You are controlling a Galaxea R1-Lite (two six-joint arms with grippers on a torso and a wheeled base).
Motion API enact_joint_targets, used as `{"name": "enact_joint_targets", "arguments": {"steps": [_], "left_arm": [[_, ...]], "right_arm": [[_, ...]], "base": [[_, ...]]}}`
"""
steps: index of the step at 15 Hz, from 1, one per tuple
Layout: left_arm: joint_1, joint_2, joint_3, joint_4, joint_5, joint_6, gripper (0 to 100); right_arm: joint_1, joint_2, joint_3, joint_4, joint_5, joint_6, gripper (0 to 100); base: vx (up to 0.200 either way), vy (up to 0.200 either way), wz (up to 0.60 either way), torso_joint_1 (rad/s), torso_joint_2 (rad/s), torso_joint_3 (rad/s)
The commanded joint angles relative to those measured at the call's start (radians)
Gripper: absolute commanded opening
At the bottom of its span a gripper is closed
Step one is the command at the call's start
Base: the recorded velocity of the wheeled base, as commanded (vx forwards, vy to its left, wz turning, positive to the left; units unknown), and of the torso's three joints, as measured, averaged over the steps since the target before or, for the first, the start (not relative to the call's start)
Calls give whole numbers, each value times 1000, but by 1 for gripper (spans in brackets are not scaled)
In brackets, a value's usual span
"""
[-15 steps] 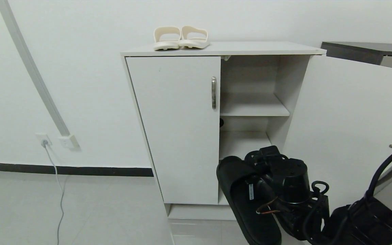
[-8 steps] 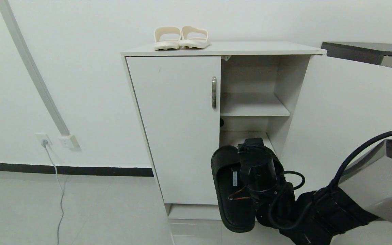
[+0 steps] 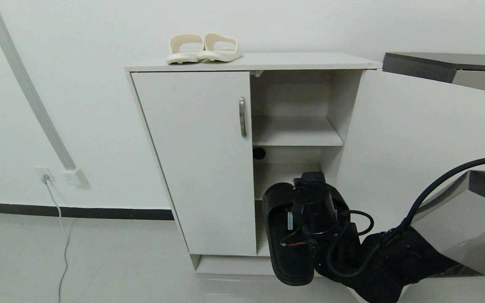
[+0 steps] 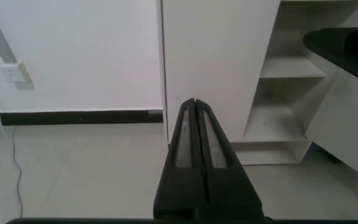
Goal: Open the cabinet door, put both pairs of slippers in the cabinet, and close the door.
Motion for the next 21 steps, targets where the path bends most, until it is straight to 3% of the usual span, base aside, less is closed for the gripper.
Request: {"name": "enact_joint_targets", "arguments": {"steps": [1, 5, 21], "left_arm": [[-1, 2, 0, 0, 1, 1, 0], [-1, 2, 0, 0, 1, -1, 0], [-1, 2, 0, 0, -1, -1, 0]], "right_arm": [[-1, 26, -4, -5, 5, 0, 0], [-8, 131, -67, -82, 15, 0, 0], [-34, 201, -88, -111, 22, 0, 0]], "base": [[0, 0, 0, 0, 0, 0], [0, 0, 0, 0, 0, 0], [0, 0, 0, 0, 0, 0]]}}
